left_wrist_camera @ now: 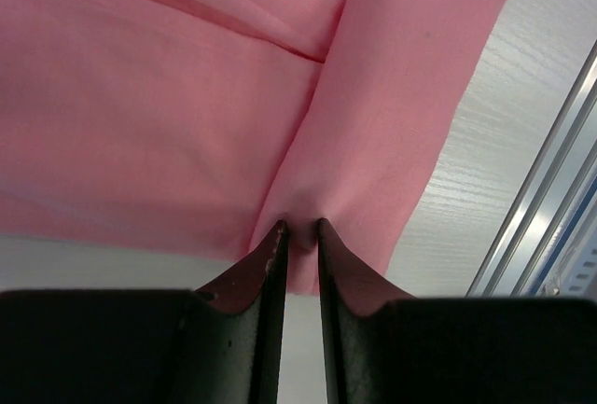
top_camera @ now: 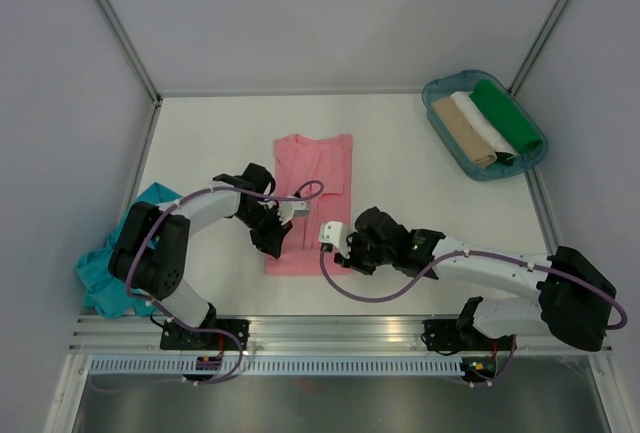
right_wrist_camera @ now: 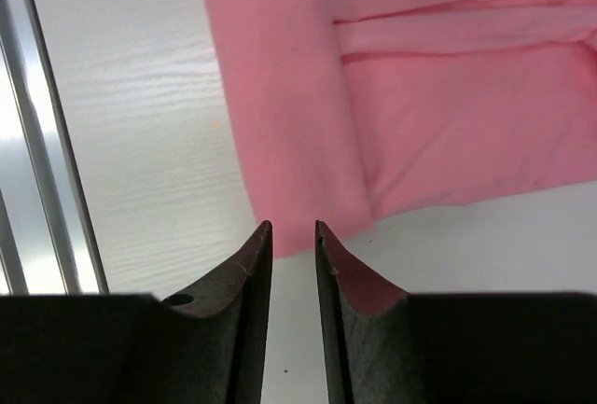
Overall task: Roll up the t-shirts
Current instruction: Roll the tshirt
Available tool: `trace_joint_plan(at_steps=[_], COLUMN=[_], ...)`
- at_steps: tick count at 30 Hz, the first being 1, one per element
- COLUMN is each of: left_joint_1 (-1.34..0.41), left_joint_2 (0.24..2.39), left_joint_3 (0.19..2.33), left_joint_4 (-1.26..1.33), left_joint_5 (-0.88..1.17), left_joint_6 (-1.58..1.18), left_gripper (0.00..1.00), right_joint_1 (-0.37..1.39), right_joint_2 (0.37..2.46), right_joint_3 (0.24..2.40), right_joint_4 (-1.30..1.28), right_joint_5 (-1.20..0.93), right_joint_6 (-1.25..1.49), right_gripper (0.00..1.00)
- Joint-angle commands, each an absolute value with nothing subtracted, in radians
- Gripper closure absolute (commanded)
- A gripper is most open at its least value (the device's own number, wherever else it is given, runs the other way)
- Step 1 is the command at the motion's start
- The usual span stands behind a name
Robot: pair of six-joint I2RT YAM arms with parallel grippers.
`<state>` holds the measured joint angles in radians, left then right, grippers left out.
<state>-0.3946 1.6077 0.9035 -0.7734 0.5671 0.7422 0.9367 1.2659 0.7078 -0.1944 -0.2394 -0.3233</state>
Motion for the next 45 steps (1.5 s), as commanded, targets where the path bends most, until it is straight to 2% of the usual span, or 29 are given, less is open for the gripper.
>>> trace_joint_plan(at_steps=[1,7,17,21,23,25,26,27,28,30,31,45], left_joint_1=[-0.387,-0.376,-0.371,-0.371,-0.374,-0.373,-0.374,-0.374,-0.379,-0.391,-0.409,-0.549], left_joint_2=[1.615,1.569,1.533,1.355,1.252,1.059,0.992,0.927,0.793,0.689,0.631,0.793], left_joint_3=[0.934,0.991,0.983,0.971,0.871,0.696,0.639,0.585,0.496,0.430,0.389,0.332], left_joint_4=[-0.744,-0.779,-0.798,-0.818,-0.784,-0.683,-0.661,-0.646,-0.635,-0.630,-0.629,-0.454], left_joint_5=[0.555,0.558,0.499,0.538,0.545,0.519,0.515,0.529,0.541,0.570,0.571,0.450], left_joint_6=[0.698,0.690,0.723,0.762,0.860,0.922,1.004,1.044,1.084,1.152,1.154,1.083], left_gripper=[0.76,0.73,0.72,0.71,0.69,0.64,0.61,0.52,0.48,0.38,0.37,0.39], right_joint_1=[1.020,1.089,1.173,1.177,1.180,1.184,1.183,1.184,1.184,1.186,1.186,1.186], right_joint_2=[1.276,1.354,1.368,1.342,1.348,1.358,1.359,1.359,1.356,1.356,1.359,1.387], right_joint_3=[0.643,0.670,0.660,0.647,0.649,0.646,0.643,0.637,0.627,0.621,0.623,0.627], right_joint_4=[-0.210,-0.164,-0.143,-0.158,-0.158,-0.152,-0.146,-0.132,-0.123,-0.114,-0.114,-0.104], right_joint_5=[-0.078,0.066,0.066,0.068,0.064,0.058,0.058,0.063,0.064,0.052,0.048,0.031], right_joint_6=[-0.453,-0.433,-0.425,-0.445,-0.454,-0.456,-0.456,-0.457,-0.457,-0.459,-0.459,-0.459], right_gripper=[0.69,0.68,0.65,0.61,0.60,0.60,0.55,0.45,0.45,0.45,0.45,0.47])
